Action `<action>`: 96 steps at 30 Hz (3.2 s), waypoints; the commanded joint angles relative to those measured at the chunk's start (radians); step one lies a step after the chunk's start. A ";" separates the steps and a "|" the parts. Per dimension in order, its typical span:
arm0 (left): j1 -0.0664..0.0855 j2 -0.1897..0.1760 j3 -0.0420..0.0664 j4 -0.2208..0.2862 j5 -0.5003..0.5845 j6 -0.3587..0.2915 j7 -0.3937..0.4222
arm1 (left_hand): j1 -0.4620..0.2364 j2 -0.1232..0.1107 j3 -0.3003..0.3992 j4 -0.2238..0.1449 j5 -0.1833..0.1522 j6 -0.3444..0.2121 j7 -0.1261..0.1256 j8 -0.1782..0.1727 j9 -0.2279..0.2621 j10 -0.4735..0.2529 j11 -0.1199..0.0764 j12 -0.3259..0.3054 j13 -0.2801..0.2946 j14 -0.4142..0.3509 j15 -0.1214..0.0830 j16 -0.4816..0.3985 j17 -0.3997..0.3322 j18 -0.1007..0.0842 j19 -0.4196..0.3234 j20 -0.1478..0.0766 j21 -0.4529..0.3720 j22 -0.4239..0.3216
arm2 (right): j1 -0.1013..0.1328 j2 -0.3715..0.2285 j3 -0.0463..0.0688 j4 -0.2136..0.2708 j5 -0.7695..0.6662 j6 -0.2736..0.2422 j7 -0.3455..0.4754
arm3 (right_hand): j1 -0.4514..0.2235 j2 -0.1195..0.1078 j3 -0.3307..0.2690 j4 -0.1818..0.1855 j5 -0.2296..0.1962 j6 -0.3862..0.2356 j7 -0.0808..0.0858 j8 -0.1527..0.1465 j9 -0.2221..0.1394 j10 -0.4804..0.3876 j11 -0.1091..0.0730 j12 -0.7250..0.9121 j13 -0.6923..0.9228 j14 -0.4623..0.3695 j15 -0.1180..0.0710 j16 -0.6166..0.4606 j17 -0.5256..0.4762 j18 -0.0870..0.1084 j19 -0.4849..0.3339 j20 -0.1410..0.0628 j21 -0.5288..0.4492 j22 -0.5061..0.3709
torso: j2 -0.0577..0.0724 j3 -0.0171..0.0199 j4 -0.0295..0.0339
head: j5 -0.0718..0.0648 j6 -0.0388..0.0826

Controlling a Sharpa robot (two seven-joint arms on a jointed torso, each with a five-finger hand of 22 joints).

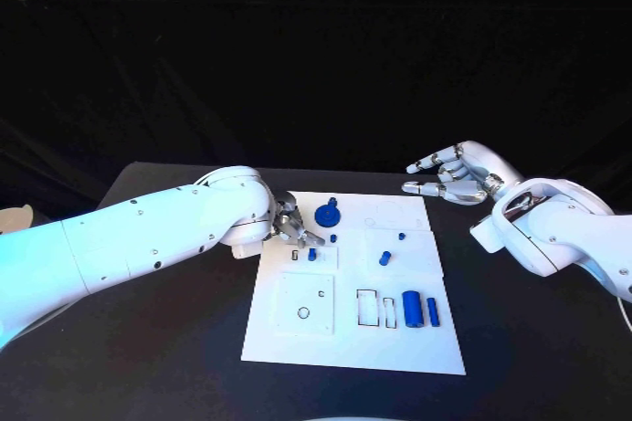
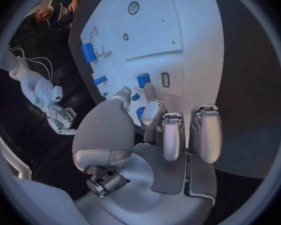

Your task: Assemble the parts on the task board

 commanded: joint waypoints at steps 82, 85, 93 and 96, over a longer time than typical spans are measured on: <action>0.061 0.207 -0.009 -0.453 -0.002 0.237 0.062 | 0.240 0.150 -0.065 -0.026 -0.028 -0.063 0.035 -0.067 -0.114 -0.062 0.031 -0.060 -0.110 0.102 0.025 0.003 0.263 0.003 0.054 0.022 -0.036 0.124 | -0.004 0.028 -0.003 -0.028 0.006 0.018 0.013 | -0.003 0.010 -0.011 0.004 0.010 0.004 -0.001 0.003 0.001 0.023 -0.007 -0.004 0.164 0.095 -0.004 -0.004 0.224 0.001 0.071 -0.002 -0.004 0.201 | 0.000 0.0006 0.0008 | 0.005 -0.007; 0.061 0.207 -0.009 -0.453 0.003 0.233 0.063 | 0.269 0.162 -0.038 -0.040 -0.027 -0.066 0.032 -0.067 -0.117 -0.062 0.028 -0.061 -0.113 0.102 0.022 0.003 0.263 0.003 0.054 0.020 -0.036 0.123 | -0.004 0.029 -0.003 -0.028 0.006 0.019 0.013 | -0.003 0.010 -0.011 0.004 0.010 0.004 -0.001 0.003 0.001 0.023 -0.007 -0.004 0.164 0.095 -0.004 -0.004 0.224 0.001 0.071 -0.002 -0.004 0.201 | -0.001 0.0006 0.0003 | 0.006 -0.008; 0.061 0.208 -0.010 -0.451 0.012 0.213 0.074 | 0.386 0.150 0.221 -0.141 0.000 -0.096 0.044 -0.073 -0.125 -0.068 0.035 -0.081 -0.130 0.102 0.021 0.003 0.263 0.004 0.052 0.022 -0.043 0.118 | -0.004 0.030 -0.003 -0.028 0.006 0.020 0.013 | -0.003 0.010 -0.011 0.004 0.010 0.004 -0.001 0.003 0.001 0.023 -0.007 -0.004 0.164 0.095 -0.004 -0.004 0.224 0.001 0.071 -0.002 -0.004 0.201 | 0.000 0.0002 0.0000 | 0.006 -0.009; 0.061 0.205 -0.010 -0.450 0.030 0.196 0.083 | 0.334 0.094 0.374 -0.158 0.011 -0.098 0.042 -0.055 -0.117 -0.064 0.038 -0.083 -0.137 0.102 0.027 0.003 0.263 0.005 0.051 0.024 -0.046 0.117 | -0.004 0.030 -0.003 -0.028 0.006 0.021 0.012 | -0.003 0.010 -0.011 0.004 0.010 0.004 -0.001 0.003 0.001 0.023 -0.007 -0.004 0.164 0.095 -0.004 -0.004 0.224 0.001 0.071 -0.002 -0.004 0.201 | -0.001 0.0006 0.0001 | 0.006 -0.009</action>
